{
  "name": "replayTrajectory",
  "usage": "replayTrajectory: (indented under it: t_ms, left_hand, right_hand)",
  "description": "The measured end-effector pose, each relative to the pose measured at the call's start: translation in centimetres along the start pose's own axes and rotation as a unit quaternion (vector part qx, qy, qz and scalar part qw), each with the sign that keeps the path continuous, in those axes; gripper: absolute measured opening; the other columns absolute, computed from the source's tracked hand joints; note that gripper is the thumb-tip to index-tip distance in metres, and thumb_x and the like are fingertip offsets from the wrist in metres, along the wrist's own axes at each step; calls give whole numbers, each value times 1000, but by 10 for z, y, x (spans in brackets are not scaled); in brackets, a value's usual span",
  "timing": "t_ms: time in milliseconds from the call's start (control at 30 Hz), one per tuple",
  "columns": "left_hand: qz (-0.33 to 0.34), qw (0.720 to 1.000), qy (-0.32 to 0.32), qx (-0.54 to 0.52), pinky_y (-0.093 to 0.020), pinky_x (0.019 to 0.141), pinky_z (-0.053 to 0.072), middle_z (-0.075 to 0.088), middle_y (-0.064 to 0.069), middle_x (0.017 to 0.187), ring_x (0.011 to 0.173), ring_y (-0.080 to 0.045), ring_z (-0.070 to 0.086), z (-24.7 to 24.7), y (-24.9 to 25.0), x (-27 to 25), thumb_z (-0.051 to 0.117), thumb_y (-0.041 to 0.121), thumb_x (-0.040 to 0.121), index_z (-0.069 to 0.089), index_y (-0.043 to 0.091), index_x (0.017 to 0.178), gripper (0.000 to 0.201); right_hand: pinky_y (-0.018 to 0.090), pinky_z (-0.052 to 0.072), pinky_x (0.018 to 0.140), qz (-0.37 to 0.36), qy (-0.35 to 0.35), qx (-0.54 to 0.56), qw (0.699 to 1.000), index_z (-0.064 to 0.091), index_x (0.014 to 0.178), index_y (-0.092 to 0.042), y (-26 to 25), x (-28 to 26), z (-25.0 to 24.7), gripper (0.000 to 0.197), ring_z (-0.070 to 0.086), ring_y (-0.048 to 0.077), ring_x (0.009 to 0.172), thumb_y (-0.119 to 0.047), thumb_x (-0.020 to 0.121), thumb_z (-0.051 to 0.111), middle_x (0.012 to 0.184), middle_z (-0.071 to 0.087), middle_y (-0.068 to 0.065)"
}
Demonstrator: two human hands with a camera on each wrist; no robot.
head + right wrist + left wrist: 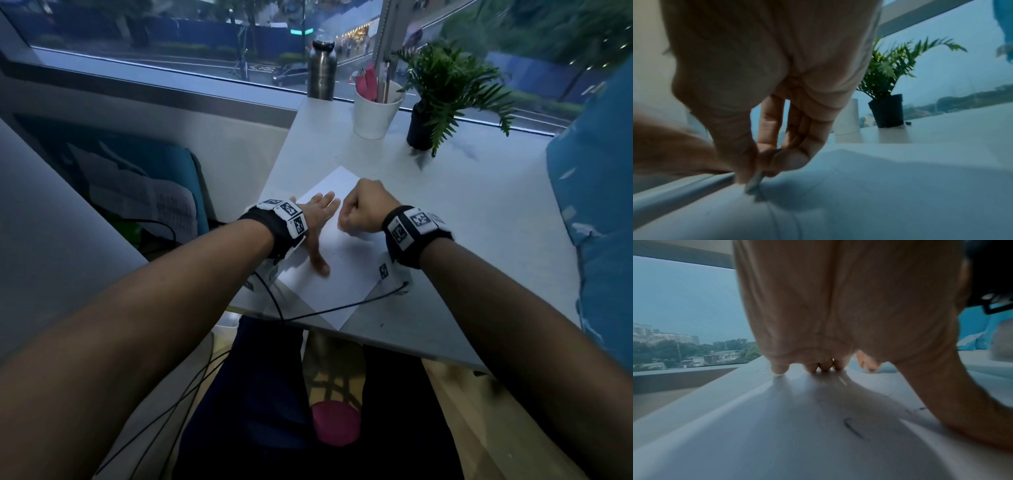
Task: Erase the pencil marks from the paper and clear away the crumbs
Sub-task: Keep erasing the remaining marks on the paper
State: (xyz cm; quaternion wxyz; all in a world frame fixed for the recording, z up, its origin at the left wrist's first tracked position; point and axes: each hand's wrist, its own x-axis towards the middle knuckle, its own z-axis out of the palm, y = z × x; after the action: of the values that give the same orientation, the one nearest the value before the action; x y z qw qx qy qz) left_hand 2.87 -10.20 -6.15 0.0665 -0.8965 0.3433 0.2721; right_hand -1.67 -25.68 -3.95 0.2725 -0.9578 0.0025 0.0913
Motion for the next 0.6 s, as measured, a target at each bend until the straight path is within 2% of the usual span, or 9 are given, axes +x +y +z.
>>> replayTrajectory:
  t_ms: [100,133,200,267,333,400,500,533,600]
  left_hand:
    - [0,1000,6,-3,-60,117,2,-22,2,162,150,-17,-15,1,-2,0,85,72,41,-19,19,154,162]
    - [1,1000,7,-5,-60,116,1,-22,2,162,150,-17,-15,1,-2,-1,85,72,41,-19,20,154,162]
    - [5,1000,6,-7,-61,116,1,-22,2,162,150,-17,-16,0,-1,-1,85,71,43,-19,20,154,160]
    - [8,1000,0,-8,-62,116,1,-23,1,162,149,-17,-17,0,-1,-3,85,70,46,-20,19,154,159]
    - [8,1000,0,-6,-62,116,0,-24,1,161,149,-17,-17,-1,-1,-5,85,70,46,-20,20,153,158]
    - [6,1000,2,-5,-62,117,0,-23,1,162,149,-18,-17,-1,0,-6,85,70,47,-20,20,154,158]
    - [5,1000,2,-1,-61,117,1,-23,1,162,150,-17,-16,0,0,-5,84,70,47,-19,19,154,157]
    - [6,1000,2,-2,-61,117,0,-23,2,162,149,-17,-16,0,0,-5,84,70,47,-19,19,154,157]
    - [7,1000,0,-6,-61,116,0,-23,2,162,149,-17,-17,-1,0,-6,85,69,47,-20,20,154,157]
  right_hand:
    - [30,60,61,-25,-95,-36,994,76,66,-11,-3,-12,1,16,67,13,55,-14,65,60,58,70,3]
    - [31,61,61,-24,-93,-42,995,76,66,-12,-3,-11,-1,17,67,13,56,-15,64,59,59,71,3]
    - [32,62,62,-7,-22,-27,999,75,66,-10,0,0,-4,16,70,16,60,-16,64,60,59,71,3]
    - [29,62,64,26,27,23,999,77,67,-12,4,10,-5,6,71,13,62,-15,64,72,60,72,0]
    - [26,60,65,30,47,41,998,77,66,-15,6,13,-2,2,70,10,64,-14,64,76,62,72,0]
    - [26,61,67,17,20,34,999,77,66,-15,7,6,-1,4,70,10,64,-14,65,73,62,72,0]
    - [27,60,67,-9,-96,5,995,78,69,-16,4,-7,-5,10,67,5,56,-12,67,70,62,72,-2]
    - [27,60,66,-12,-106,-8,994,78,69,-17,2,-7,-6,11,66,5,55,-12,67,69,62,72,-2]
    - [29,61,67,0,-58,-6,998,78,68,-17,2,2,-7,9,69,10,60,-14,64,69,62,72,-1]
